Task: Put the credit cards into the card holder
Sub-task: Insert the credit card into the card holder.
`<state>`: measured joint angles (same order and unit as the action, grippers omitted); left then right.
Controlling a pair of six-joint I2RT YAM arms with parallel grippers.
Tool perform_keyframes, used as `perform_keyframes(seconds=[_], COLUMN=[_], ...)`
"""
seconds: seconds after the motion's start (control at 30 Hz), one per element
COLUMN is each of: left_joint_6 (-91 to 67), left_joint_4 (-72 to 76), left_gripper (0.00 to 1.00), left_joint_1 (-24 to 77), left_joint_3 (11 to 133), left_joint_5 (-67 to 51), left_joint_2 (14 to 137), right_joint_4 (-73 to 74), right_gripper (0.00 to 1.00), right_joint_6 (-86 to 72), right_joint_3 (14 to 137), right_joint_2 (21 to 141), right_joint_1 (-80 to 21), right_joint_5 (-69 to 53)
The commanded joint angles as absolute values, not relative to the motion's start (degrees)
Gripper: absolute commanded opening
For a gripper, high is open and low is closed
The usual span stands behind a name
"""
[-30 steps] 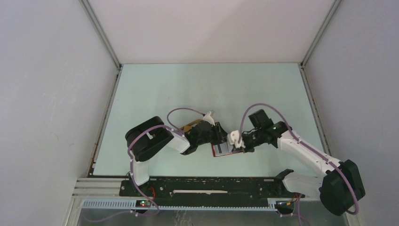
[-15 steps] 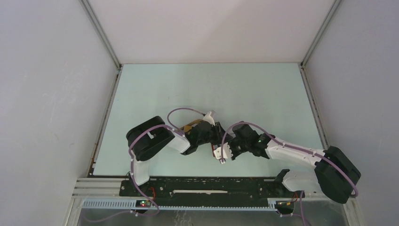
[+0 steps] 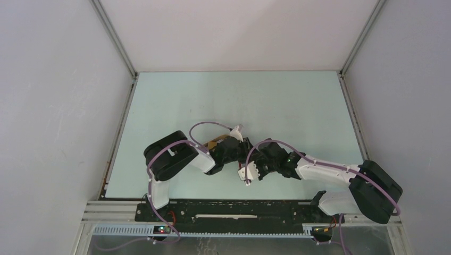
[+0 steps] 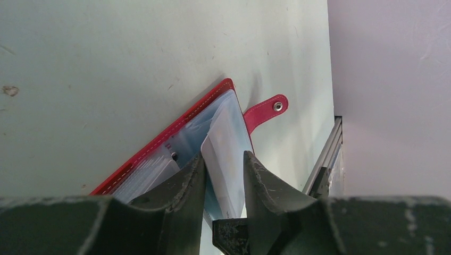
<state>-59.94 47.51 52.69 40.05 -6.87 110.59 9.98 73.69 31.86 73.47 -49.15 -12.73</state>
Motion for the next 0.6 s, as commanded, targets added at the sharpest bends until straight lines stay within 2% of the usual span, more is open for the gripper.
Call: perform_keyframes(seconds=[0.0,0.57], left_joint_6=[-58.93,-58.97], left_joint_4=[48.34,49.39], left_gripper=[0.37,0.37], left_joint_1=[52.41,52.22], left_joint_3=[39.29,38.50], left_joint_5=[-7.77,-7.74], left_joint_2=[111.35,111.46], right_joint_4=[10.11,17.48], right_gripper=[0.00,0.00], right_joint_6=[75.65,78.33], right_joint_3=[31.86,31.90], right_joint_2=[73.72,71.73], right_joint_1=[-50.00,-44.85], right_joint_5=[-11.84,-11.44])
